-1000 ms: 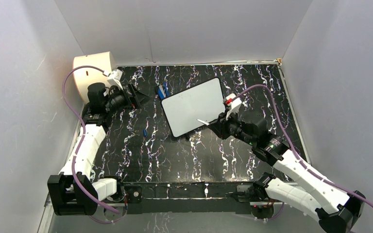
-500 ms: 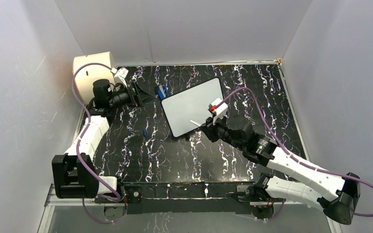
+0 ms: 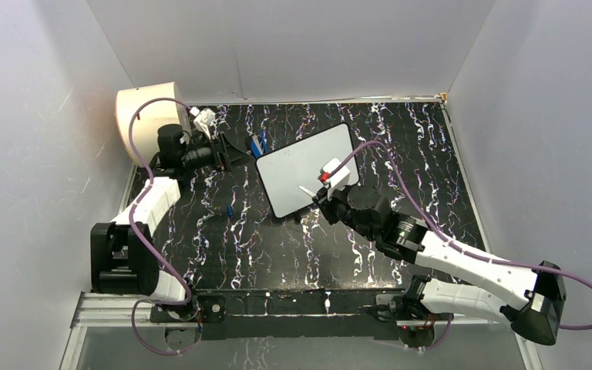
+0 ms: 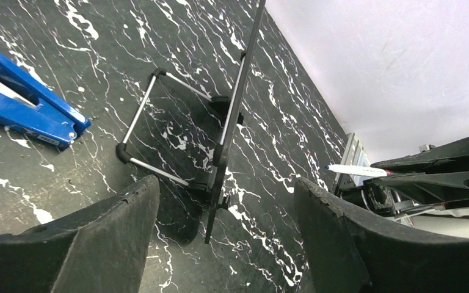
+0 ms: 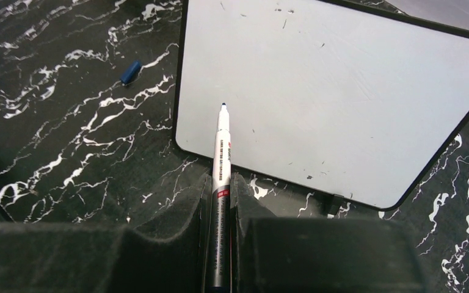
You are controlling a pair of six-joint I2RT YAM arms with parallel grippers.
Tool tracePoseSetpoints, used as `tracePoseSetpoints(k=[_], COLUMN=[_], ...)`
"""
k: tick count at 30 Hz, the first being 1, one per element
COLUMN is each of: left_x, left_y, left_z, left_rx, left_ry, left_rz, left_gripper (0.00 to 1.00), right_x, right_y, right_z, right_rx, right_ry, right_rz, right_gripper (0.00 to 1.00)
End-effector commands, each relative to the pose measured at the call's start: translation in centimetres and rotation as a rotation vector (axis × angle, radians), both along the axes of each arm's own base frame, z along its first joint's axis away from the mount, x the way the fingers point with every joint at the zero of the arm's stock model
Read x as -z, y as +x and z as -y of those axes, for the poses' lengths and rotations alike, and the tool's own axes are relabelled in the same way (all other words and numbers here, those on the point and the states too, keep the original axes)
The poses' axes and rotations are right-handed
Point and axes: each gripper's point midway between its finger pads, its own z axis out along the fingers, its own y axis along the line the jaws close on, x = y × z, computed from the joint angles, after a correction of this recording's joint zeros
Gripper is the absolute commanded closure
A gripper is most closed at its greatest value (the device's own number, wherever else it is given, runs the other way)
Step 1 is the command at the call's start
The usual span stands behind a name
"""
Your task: Write a sentence on the whiteboard
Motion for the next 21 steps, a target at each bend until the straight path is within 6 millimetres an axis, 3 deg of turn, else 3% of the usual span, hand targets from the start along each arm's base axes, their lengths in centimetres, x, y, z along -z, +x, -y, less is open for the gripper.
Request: tracePoseSetpoints(k=[1, 15, 21], left_x=[-1.4, -0.8, 0.1], left_y=[-0.1, 1.5, 1.6], left_z=[1.5, 4.2, 4.9], left_rx=[0.100, 0.240, 0.275], left_ry=[-0.007, 0.010, 0.008], left_rz=[0.083, 0.119, 0.113], left_gripper=[0.24, 0.37, 0.49], right_x=[-4.5, -5.2, -5.4], right_y=[1.1, 2.0, 2.4], right_z=[-1.6, -3.6, -4.0], right_rx=[-0.003, -0.016, -0.009], right_ry=[0.067, 0.037, 0.010], right_rz=[0.111, 0.166, 0.184], right_gripper=[1.00, 1.00, 1.00])
